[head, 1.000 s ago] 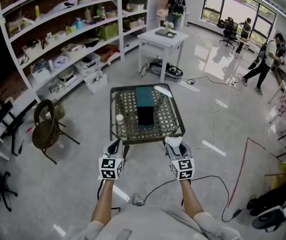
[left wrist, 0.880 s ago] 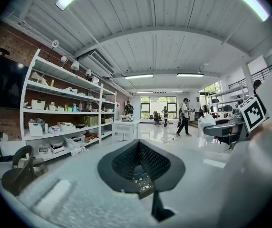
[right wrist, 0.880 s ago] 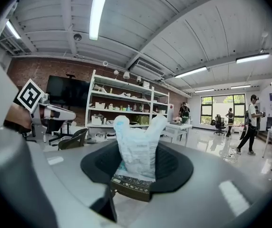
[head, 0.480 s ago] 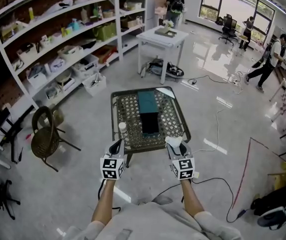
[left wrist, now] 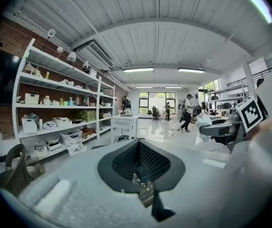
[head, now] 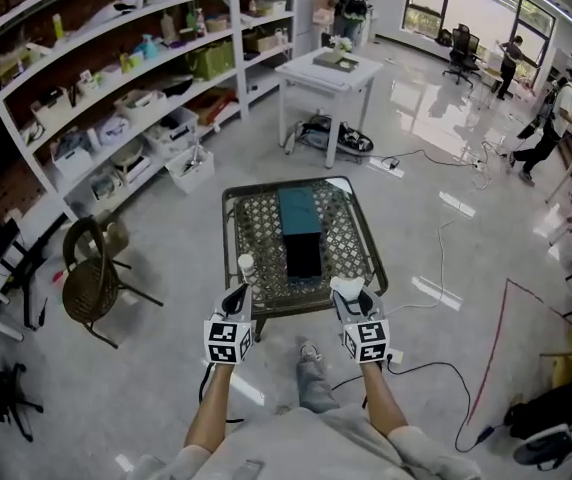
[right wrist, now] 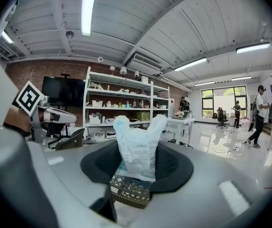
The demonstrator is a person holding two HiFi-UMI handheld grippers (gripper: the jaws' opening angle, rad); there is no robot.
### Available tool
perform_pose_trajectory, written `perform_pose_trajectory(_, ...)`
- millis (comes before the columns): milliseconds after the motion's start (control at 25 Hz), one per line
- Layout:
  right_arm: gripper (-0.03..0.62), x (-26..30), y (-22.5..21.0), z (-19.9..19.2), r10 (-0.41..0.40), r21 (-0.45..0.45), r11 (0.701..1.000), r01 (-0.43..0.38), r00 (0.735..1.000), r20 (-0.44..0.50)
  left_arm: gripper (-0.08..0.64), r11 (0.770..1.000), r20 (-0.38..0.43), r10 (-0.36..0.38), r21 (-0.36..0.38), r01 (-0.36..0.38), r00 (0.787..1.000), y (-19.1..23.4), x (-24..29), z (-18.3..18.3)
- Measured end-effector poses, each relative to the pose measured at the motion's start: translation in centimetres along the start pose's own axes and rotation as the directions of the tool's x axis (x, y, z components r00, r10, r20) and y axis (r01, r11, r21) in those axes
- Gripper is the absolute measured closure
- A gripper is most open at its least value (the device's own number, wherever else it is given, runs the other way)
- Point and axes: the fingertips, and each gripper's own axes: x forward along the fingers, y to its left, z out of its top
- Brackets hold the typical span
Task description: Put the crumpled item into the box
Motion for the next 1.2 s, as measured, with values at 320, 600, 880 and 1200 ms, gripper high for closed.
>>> perform_pose_trajectory(320, 0.413, 7.9, -3.0, 1.2, 0.048, 0.0, 0.999, -0.048, 0.999, 0.006, 0.554, 1.0, -0.002, 0.027, 0.0, -0.027, 1.0, 2.6, 7.4, 2.0)
perform_pose_trajectory(600, 0.413, 14.8, -7.2, 3.5, 0.083, -0.004, 0.997, -0.083, 0.997, 0.004, 0.554, 0.999, -0.006, 0.05, -0.001, -0.05, 0.999, 4.0, 14.6, 5.1)
perform_pose_trajectory(880, 0.413, 20.9, -11.0, 3.6, 0.116, -0.002, 0.993, -0.116, 0.993, -0.009, 0.554, 0.998, -0.016, 0.069, -0.008, -0.069, 0.997, 5.1, 21.5, 6.2)
perform_pose_trajectory(1200, 0.413, 26.2, -14.3, 3.8, 0.15, -0.012, 0.989, -0.15, 0.988, -0.024, 0.554, 0.997, -0.025, 0.079, -0.007, -0.079, 0.997, 6.0, 27.8, 7.1)
